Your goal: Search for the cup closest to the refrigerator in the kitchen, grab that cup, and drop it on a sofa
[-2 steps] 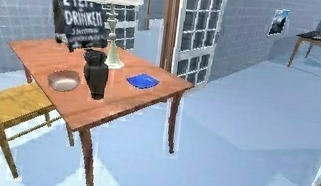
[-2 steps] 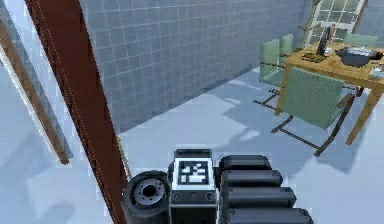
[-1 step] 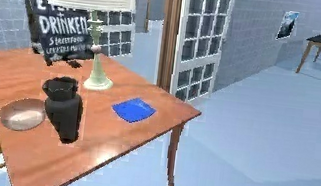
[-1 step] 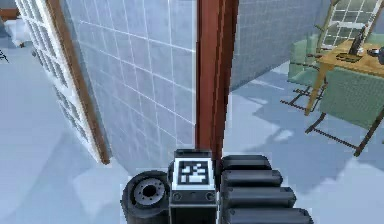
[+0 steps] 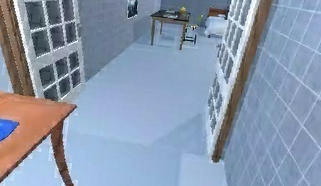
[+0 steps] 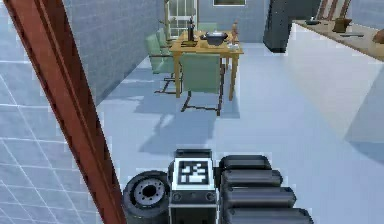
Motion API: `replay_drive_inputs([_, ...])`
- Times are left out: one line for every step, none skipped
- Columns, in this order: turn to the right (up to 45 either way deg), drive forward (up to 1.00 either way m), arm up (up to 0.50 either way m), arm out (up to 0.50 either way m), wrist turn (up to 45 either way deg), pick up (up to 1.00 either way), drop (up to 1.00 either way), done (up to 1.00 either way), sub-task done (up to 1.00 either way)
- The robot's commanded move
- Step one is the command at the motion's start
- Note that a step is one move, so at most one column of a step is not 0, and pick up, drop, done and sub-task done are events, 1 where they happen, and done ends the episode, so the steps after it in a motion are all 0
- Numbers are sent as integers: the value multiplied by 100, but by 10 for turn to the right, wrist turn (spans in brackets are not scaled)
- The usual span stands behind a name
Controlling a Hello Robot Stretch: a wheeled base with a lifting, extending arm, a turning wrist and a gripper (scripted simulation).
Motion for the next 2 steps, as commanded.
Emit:
replay_drive_inputs([0,100,0,0,0,0,0,0,0])
replay_drive_inputs([90,0,0,0,0,0,0,0,0])
